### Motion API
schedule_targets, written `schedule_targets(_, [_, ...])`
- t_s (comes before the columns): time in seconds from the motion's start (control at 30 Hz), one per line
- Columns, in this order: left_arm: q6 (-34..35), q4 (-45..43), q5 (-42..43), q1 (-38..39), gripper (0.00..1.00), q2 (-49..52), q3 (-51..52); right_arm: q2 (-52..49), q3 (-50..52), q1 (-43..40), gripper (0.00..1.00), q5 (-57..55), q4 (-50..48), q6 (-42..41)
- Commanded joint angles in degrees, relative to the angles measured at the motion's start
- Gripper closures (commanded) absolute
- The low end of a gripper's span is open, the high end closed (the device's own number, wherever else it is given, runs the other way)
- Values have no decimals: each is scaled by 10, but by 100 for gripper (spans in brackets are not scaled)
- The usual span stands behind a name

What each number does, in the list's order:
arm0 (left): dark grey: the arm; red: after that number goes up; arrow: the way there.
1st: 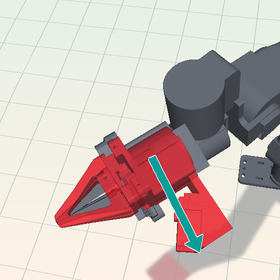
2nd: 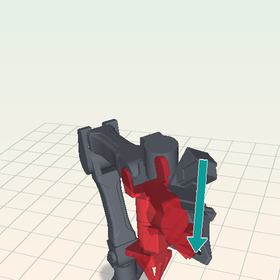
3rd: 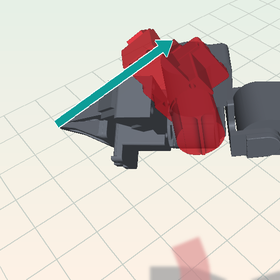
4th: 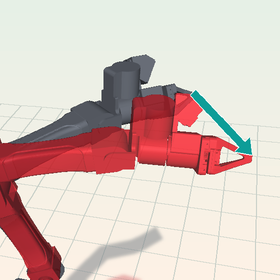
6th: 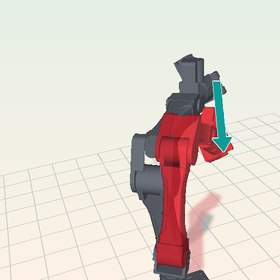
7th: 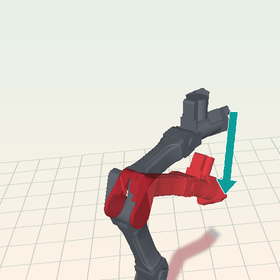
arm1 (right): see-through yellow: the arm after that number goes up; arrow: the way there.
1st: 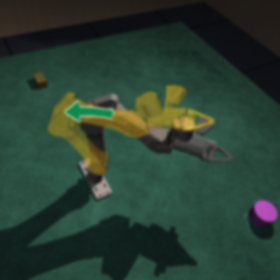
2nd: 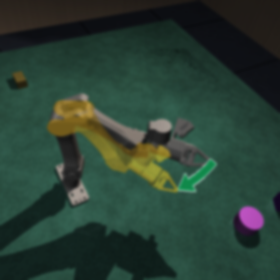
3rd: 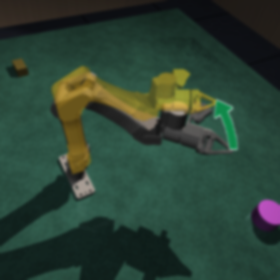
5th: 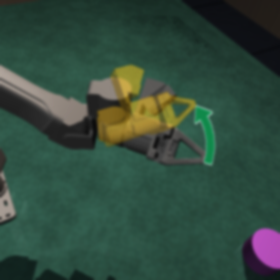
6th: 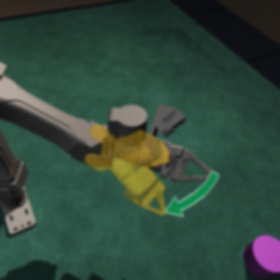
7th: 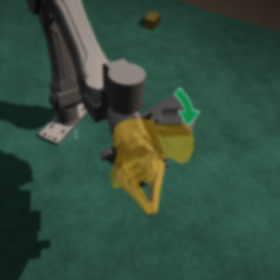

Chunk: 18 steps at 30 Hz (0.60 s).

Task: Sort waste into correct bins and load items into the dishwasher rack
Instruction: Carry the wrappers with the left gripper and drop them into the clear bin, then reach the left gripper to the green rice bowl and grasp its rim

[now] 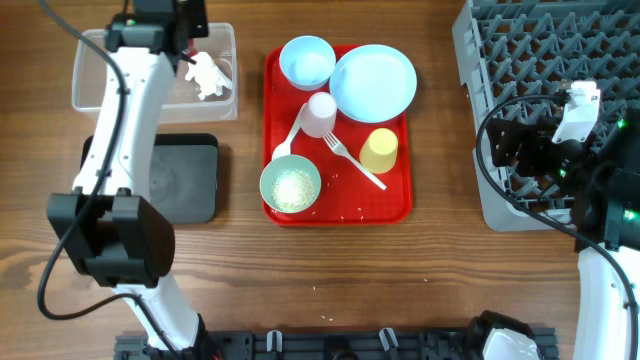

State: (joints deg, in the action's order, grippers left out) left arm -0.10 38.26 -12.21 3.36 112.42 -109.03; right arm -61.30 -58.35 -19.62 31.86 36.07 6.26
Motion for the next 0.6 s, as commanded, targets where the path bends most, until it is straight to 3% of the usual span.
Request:
schedule_targets(0.0, [8, 6, 49, -24, 96, 41, -4, -2, -9, -1, 0, -2, 0, -5])
schedule_targets(0.03, [8, 18, 49, -25, 91, 49, -4, -2, -9, -1, 0, -2, 0, -4])
schedule_targets(0.1, [8, 36, 49, -25, 61, 60, -4, -2, -9, -1, 0, -2, 0, -5])
schedule_targets(0.13, [8, 40, 49, -25, 27, 64, -4, -2, -9, -1, 0, -2, 0, -5])
schedule_targets(0.17, [8, 42, 49, -25, 0, 64, -4, -2, -9, -1, 0, -2, 0, -4])
schedule_targets(0.37, [8, 41, 49, -18, 0, 39, -4, -2, -9, -1, 0, -2, 0, -4])
schedule_targets(0.57, [8, 191, 128, 49, 0, -31, -4, -7, -9, -1, 0, -2, -1, -5])
